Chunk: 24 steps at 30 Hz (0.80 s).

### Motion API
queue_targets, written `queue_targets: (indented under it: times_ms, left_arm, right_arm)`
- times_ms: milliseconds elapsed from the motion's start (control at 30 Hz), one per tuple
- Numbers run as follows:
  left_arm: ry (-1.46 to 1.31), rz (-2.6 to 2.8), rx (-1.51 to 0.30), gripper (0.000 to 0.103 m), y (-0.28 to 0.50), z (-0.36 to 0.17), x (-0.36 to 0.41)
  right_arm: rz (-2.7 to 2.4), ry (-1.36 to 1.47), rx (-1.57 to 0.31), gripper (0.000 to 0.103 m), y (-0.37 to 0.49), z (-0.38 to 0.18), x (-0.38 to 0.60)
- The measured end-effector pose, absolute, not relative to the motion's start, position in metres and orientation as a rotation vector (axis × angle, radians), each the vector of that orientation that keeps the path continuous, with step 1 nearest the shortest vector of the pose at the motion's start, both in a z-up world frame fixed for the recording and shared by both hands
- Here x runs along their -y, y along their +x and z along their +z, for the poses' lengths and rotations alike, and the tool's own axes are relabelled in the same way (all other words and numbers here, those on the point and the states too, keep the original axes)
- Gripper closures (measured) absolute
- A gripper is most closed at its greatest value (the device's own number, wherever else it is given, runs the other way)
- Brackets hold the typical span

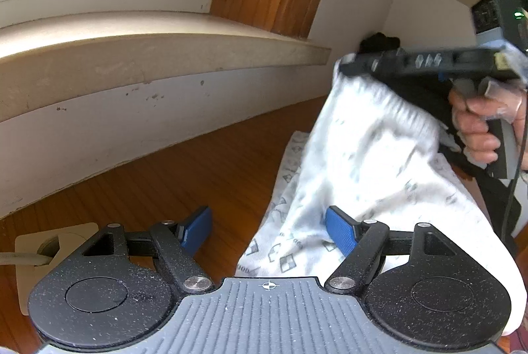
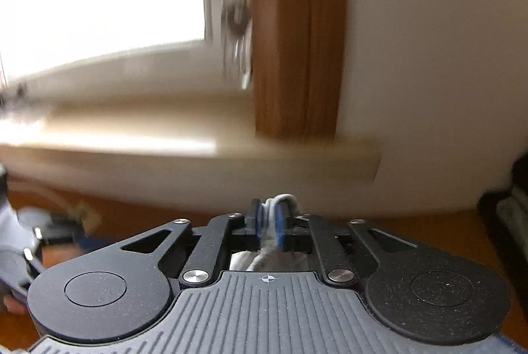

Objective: Fold clothes

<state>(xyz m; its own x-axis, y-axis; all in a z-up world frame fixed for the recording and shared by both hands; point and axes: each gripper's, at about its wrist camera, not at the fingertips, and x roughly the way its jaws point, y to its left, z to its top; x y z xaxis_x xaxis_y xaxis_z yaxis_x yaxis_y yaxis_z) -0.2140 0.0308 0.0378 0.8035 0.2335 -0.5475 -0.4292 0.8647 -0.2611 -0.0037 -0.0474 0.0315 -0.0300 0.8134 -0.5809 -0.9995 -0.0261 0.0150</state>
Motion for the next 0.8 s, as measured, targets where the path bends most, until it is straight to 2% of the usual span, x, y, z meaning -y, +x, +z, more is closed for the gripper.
queue_targets:
  times_ms: [67, 133, 200, 400, 500, 667, 800]
  left_arm:
    - [-0.385, 0.368, -0.526, 0.024, -0.214, 0.038, -0.031]
    - [-0.384, 0.375, -0.52, 0.024, -0.215, 0.039, -0.031]
    - [-0.383, 0.381, -0.511, 0.024, -0.216, 0.04, -0.031]
    - [-0.36, 0.387, -0.484, 0.025, -0.218, 0.044, -0.026]
    - [-0.347, 0.374, -0.48, 0.029, -0.217, 0.046, -0.024]
    - [-0.324, 0.374, -0.49, 0.046, -0.215, 0.045, -0.02]
    - [-0.323, 0.385, -0.483, 0.046, -0.216, 0.046, -0.021]
  right_arm:
    - [1.525, -0.52, -0.496, 0.076, -0.002, 0.025, 0.053]
    - [1.508, -0.509, -0.501, 0.063, 0.008, 0.024, 0.068]
    - [1.481, -0.48, -0.518, 0.061, 0.023, 0.026, 0.086]
    - [1.432, -0.493, -0.598, 0.06, 0.063, 0.018, 0.138]
    - [1.439, -0.543, -0.633, 0.06, 0.066, 0.009, 0.151]
    - [1.5, -0.595, -0.623, 0.06, 0.051, 0.002, 0.147]
    - [1.515, -0.699, -0.605, 0.061, 0.035, -0.002, 0.134]
